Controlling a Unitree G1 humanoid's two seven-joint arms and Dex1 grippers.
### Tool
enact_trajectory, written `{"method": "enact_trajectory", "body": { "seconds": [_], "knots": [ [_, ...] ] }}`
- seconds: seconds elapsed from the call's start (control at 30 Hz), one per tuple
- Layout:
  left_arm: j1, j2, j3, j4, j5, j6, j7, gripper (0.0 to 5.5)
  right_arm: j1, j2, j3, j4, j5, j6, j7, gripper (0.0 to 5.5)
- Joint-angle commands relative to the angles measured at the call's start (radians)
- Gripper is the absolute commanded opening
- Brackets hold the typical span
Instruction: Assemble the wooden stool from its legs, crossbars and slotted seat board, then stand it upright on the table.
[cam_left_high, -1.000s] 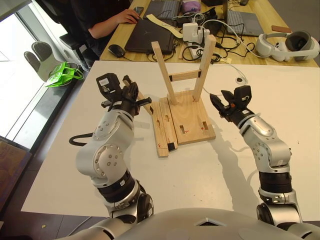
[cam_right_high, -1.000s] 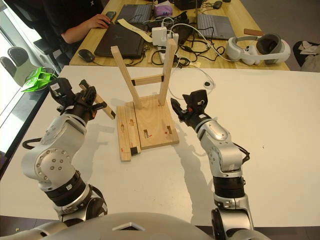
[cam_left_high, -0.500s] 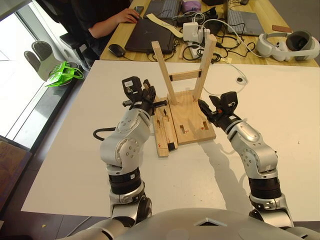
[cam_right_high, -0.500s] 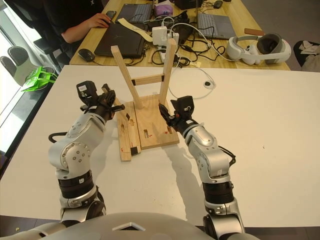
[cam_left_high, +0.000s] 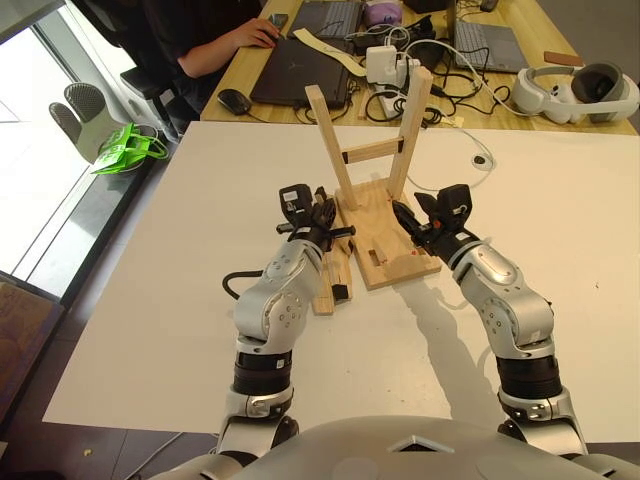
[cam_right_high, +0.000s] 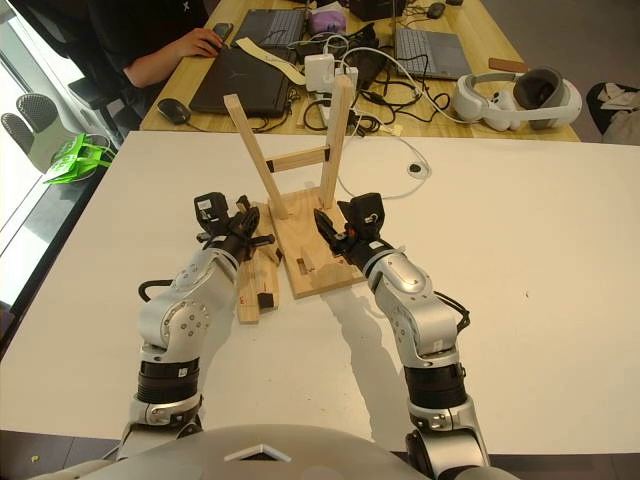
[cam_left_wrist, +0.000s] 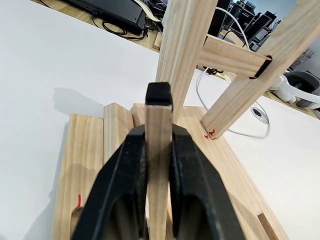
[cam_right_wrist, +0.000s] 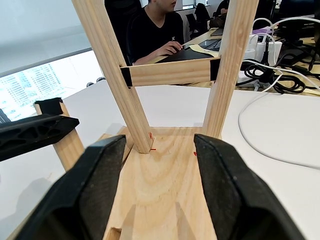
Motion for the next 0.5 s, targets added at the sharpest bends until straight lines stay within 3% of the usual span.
{"method": "enact_trajectory", "body": {
  "seconds": [0.03,0.5],
  "knots": [
    [0.01,-0.079,-0.032,-0.025,0.025,-0.001,0.015,0.4,-0.015,0.005,0.002,-0.011,0.0,0.011,0.001,2.51],
    [0.031,0.067,0.026,-0.161,0.113,0.073,-0.005,0.4,-0.017,0.002,-0.007,-0.008,-0.004,0.006,0.001,2.51]
  ]
}}
